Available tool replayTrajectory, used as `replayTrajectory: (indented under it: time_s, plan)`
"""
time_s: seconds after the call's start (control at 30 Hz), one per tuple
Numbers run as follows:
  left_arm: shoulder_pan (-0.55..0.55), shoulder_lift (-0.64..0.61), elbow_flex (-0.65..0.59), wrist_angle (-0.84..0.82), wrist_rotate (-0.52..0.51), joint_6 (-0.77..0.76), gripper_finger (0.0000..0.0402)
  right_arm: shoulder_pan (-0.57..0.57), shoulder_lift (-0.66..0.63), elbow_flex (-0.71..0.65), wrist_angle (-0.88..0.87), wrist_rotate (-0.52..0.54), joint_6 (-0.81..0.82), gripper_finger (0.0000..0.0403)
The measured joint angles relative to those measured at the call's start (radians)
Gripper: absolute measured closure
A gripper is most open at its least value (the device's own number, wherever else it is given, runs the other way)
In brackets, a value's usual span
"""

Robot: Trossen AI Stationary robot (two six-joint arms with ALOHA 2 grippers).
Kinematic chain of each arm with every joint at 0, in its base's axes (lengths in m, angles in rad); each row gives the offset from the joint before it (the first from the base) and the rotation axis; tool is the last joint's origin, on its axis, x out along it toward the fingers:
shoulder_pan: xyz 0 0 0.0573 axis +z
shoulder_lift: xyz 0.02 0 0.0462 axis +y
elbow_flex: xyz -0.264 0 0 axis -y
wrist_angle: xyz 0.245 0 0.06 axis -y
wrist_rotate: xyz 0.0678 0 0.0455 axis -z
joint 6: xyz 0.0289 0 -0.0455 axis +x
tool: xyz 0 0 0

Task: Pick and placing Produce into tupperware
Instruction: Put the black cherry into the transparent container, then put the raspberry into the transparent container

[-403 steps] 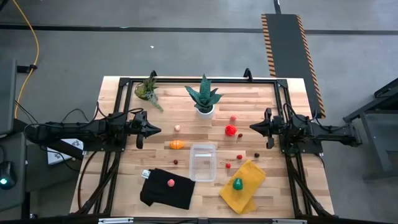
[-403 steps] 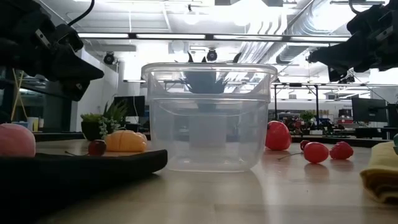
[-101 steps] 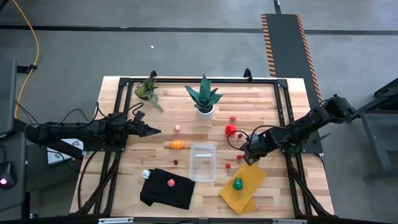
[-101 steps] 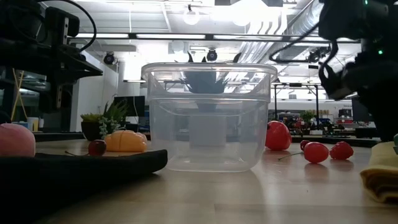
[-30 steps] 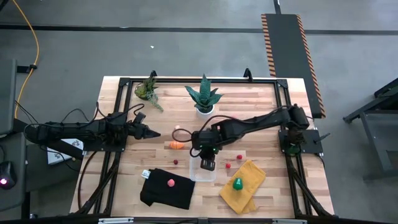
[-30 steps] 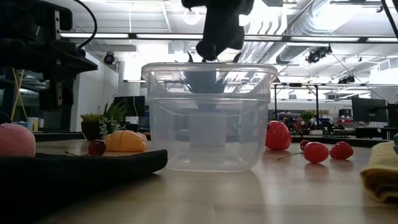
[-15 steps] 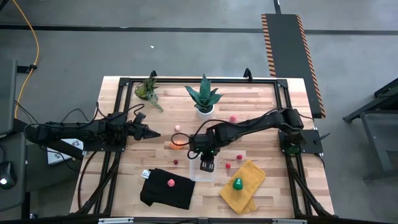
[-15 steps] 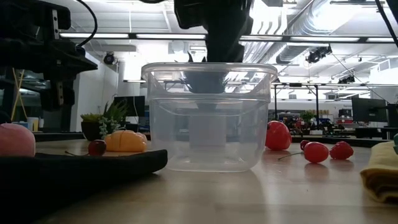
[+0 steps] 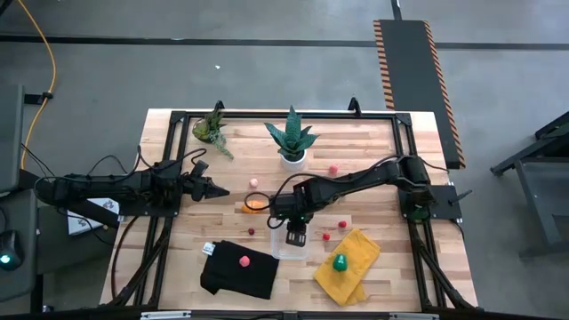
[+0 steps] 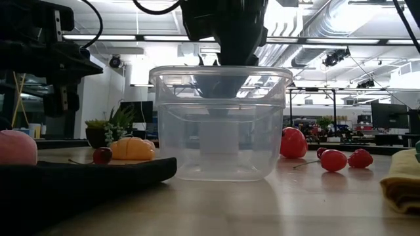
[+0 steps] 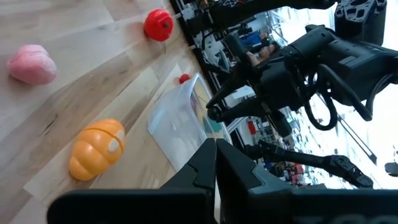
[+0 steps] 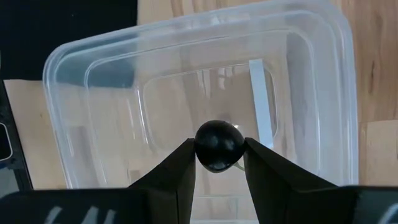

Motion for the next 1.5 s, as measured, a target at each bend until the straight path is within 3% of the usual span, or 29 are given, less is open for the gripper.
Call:
replayTrajectory:
  time_s: [0.3, 0.63, 0.9, 1.33, 1.5]
  plan:
    - [0.0, 0.0, 0.0, 0.0, 0.0, 0.0, 0.0401, 0.0, 0.0, 0.0, 0.001, 0.002, 0.001, 0.0291]
    - [0.0, 0.0, 0.0, 0.0, 0.0, 0.0, 0.0401, 0.0, 0.0, 0.0, 0.001, 0.004, 0.026, 0.0242]
    - [0.0, 0.0, 0.0, 0.0, 0.0, 0.0, 0.0401, -0.003, -0.002, 0.0, -0.004, 0.047, 0.015, 0.0263]
    - [0.0, 0.0, 0.0, 0.0, 0.0, 0.011, 0.0401, -0.036, -0.005, 0.186, -0.282, 0.078, -0.05, 0.0274]
    - [0.0, 0.0, 0.0, 0.0, 0.0, 0.011, 0.0401, -0.023, -0.006, 0.248, -0.389, 0.151, -0.097, 0.028]
